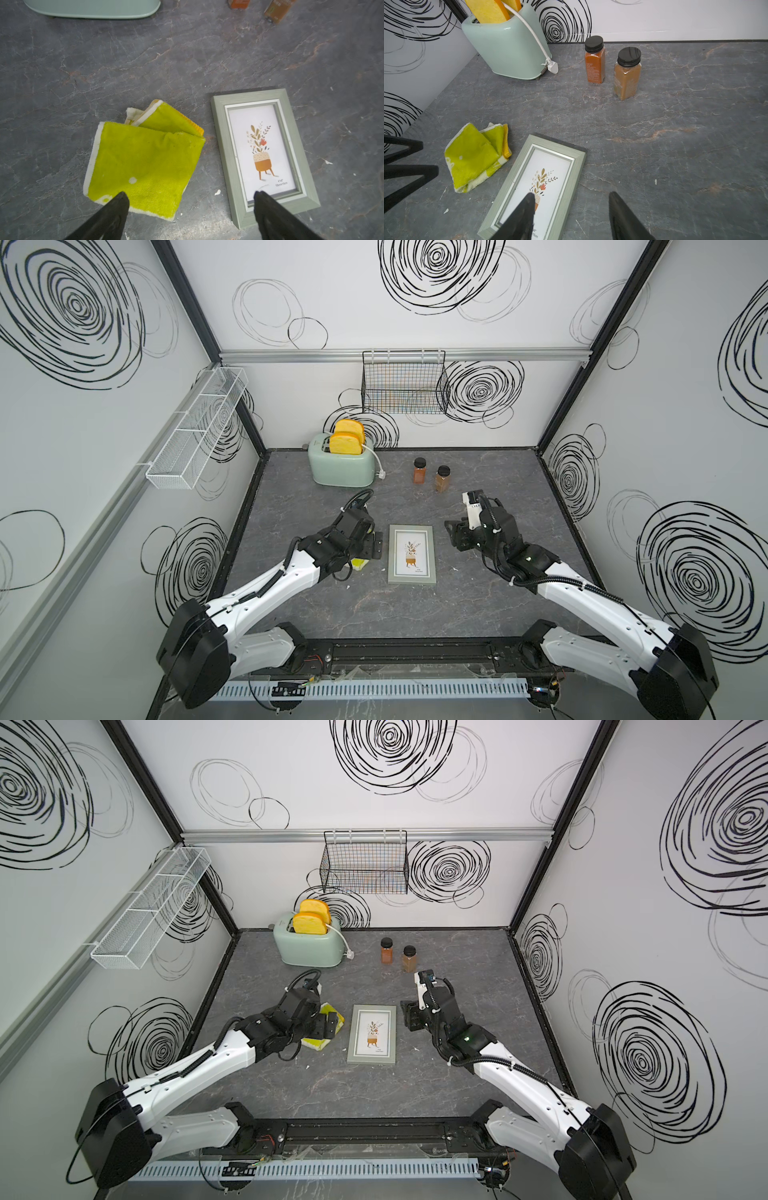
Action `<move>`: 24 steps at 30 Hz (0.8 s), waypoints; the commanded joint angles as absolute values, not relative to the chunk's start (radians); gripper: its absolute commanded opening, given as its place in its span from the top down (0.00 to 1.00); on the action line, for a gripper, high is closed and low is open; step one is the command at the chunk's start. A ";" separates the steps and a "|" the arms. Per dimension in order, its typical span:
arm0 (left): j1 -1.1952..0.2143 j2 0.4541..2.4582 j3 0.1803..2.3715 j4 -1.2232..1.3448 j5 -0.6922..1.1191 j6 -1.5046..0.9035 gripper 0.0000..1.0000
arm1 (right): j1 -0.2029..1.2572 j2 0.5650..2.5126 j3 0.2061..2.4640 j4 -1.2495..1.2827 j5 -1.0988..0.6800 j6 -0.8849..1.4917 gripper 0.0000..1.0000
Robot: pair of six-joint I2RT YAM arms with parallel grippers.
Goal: Wipe the picture frame with a cloth
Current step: Pick up the cleaning item at the center of the board.
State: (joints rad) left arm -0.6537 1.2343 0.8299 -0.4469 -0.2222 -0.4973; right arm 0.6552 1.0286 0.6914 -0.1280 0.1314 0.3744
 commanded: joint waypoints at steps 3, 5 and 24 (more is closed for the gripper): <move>-0.724 1.336 0.845 -0.447 -0.312 -0.548 0.02 | 0.657 1.048 0.661 -0.132 0.123 0.393 0.41; -0.742 1.369 0.852 -0.454 -0.349 -0.545 0.02 | 0.657 1.055 0.654 -0.119 0.117 0.389 0.41; -0.686 1.631 0.818 -0.297 -0.325 -0.572 0.02 | 0.643 1.037 0.598 -0.064 0.115 0.394 0.41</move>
State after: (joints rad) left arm -0.6983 1.6012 0.8284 -0.3367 -0.3267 -0.5362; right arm 0.6491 1.0645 0.6064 -0.0891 0.1120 0.3752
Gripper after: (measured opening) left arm 0.983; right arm 0.593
